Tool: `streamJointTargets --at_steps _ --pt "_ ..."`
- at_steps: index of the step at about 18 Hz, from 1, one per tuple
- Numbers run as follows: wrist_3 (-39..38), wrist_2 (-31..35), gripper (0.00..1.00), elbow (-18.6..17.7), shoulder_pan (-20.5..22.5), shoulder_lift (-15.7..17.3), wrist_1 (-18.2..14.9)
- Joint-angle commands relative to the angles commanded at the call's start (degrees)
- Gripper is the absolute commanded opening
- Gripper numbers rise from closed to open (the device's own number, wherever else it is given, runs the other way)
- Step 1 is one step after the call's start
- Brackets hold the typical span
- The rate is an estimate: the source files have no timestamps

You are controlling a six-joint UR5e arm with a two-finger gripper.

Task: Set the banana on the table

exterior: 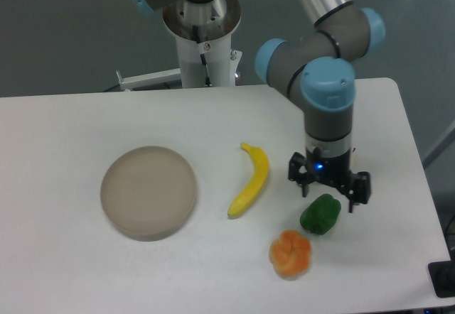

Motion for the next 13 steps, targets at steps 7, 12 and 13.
streamJointTargets --at_steps 7,12,13 --pt "5.6 0.1 1.0 1.8 1.9 -0.6 -0.5" --pt "5.5 0.1 1.0 3.6 1.9 -1.4 -0.5" --pt "5.5 0.1 1.0 4.0 1.9 -1.4 -0.5"
